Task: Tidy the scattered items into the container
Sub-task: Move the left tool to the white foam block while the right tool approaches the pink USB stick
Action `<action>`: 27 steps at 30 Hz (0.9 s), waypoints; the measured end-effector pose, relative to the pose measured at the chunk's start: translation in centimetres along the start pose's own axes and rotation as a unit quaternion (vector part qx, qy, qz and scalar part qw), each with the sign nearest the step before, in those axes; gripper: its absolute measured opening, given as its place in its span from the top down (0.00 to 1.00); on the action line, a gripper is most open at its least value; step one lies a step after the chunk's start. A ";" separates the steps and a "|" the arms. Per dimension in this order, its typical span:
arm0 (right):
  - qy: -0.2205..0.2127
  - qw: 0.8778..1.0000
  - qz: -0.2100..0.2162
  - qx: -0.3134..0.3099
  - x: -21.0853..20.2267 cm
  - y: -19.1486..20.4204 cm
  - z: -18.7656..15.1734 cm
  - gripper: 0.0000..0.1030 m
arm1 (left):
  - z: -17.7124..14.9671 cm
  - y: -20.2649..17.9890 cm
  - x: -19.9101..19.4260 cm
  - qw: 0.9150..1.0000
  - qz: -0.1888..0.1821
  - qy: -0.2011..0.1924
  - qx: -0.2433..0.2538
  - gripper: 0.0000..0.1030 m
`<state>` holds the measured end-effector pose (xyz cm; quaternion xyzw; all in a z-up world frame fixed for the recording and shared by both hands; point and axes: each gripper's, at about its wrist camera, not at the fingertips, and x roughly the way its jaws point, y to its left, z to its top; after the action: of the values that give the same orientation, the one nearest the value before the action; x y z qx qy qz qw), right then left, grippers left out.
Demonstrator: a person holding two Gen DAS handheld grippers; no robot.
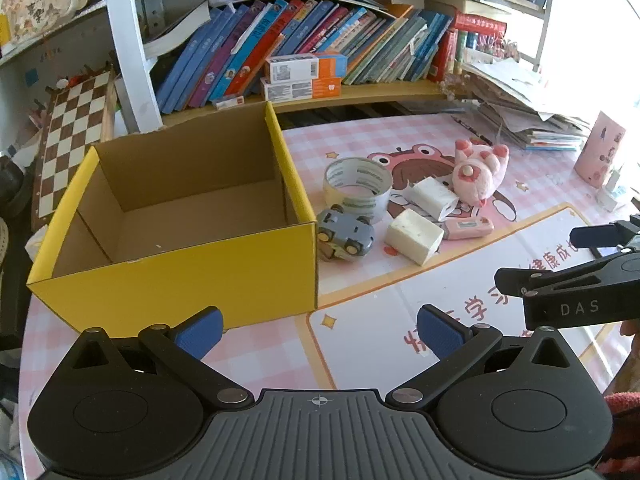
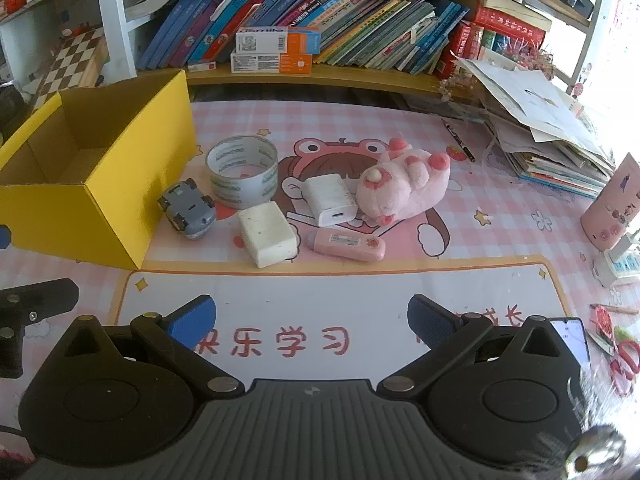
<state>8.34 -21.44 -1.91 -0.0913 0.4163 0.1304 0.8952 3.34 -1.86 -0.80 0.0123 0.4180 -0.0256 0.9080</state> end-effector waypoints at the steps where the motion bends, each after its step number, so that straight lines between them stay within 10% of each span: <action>1: 0.000 1.000 0.002 -0.002 0.1 -0.3 0.0 0.00 | 0.1 -0.3 0.1 1.000 0.003 0.000 0.000 0.00; 19: -0.046 0.998 0.035 -0.037 2.4 -5.6 1.5 0.00 | 2.3 -4.0 0.1 0.994 0.072 -0.080 0.000 0.00; 27: -0.067 0.996 0.059 -0.026 3.9 -7.5 1.8 0.00 | 2.7 -5.1 1.6 0.996 0.047 -0.070 0.009 0.00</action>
<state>14.40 -27.41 -3.39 -0.0813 0.3568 0.1998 0.9090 6.16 -7.17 -0.29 0.0380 0.3522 0.0125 0.9351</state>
